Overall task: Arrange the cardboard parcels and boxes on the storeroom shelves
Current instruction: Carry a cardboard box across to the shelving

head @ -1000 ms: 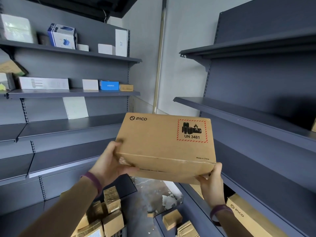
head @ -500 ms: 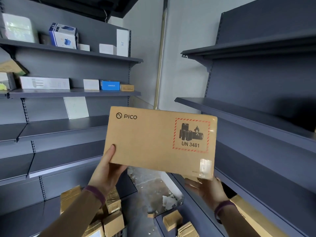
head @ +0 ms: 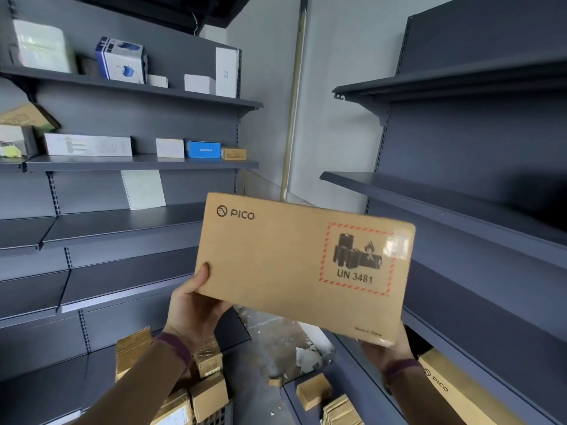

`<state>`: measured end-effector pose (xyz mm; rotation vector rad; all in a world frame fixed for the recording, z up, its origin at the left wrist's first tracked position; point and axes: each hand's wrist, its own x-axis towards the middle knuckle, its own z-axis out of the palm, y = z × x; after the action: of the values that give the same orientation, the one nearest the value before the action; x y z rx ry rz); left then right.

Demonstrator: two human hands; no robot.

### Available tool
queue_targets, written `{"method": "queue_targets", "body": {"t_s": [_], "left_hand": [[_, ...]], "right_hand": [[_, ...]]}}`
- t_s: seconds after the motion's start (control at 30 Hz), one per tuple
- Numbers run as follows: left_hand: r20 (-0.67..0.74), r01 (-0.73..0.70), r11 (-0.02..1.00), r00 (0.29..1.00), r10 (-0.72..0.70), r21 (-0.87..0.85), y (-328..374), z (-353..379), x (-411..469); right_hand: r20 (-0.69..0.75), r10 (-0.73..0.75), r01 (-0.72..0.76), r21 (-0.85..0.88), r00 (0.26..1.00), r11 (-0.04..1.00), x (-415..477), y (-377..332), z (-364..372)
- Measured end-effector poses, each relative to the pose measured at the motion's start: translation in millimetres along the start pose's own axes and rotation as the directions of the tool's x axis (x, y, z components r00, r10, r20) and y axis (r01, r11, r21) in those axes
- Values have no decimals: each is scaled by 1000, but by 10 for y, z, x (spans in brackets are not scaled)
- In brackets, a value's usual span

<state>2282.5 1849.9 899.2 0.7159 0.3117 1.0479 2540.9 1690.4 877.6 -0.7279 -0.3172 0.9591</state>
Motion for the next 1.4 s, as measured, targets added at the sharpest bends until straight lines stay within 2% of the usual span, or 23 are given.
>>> {"method": "queue_targets", "body": {"t_s": [0.1, 0.2, 0.3, 0.37, 0.5, 0.57, 0.73, 0.8, 0.9, 1.03, 1.23, 1.3, 1.4], "left_hand": [[-60, 16, 1000, 998, -18, -26, -7, -24, 21], [-109, 18, 998, 994, -24, -53, -47, -87, 52], [-79, 43, 998, 996, -47, -51, -30, -86, 45], [-69, 79, 995, 994, -84, -66, -18, -83, 78], [-163, 117, 984, 977, -138, -136, -21, 28, 143], [-170, 144, 971, 970, -177, -190, -32, 86, 146], [-67, 210, 976, 976, -206, 63, -115, 243, 120], [-34, 215, 974, 976, -213, 75, -135, 300, 95], [110, 183, 961, 972, -209, 205, -167, 414, 48], [221, 168, 968, 953, -208, 185, -209, 500, -3], [135, 40, 983, 989, -65, 179, -256, 515, -24], [109, 39, 985, 992, -58, 171, -204, 456, -9], [57, 36, 989, 997, -44, 145, -126, 306, 15]], "right_hand": [[51, 0, 0, -11, 999, 1000, 29, -12, 11], [18, 45, -44, -71, 999, 996, 24, -19, -66], [26, 87, -85, -82, 996, 993, 22, -10, -102], [27, 39, -37, -58, 999, 998, 20, -36, -85], [-27, -66, 67, 16, 997, 998, -1, -60, -16], [18, -81, 79, 86, 997, 993, 10, -45, 0], [77, -130, 122, 98, 989, 988, 41, 0, 86], [57, -144, 139, 90, 988, 986, 67, 26, 171], [47, -160, 155, 103, 986, 983, 142, 73, 251], [22, -191, 188, 89, 981, 978, 167, 88, 372], [50, -158, 154, 69, 986, 986, 116, 92, 389], [98, -117, 112, 53, 988, 992, 84, 63, 373], [66, -17, 12, 86, 998, 996, 96, -3, 357]]}}
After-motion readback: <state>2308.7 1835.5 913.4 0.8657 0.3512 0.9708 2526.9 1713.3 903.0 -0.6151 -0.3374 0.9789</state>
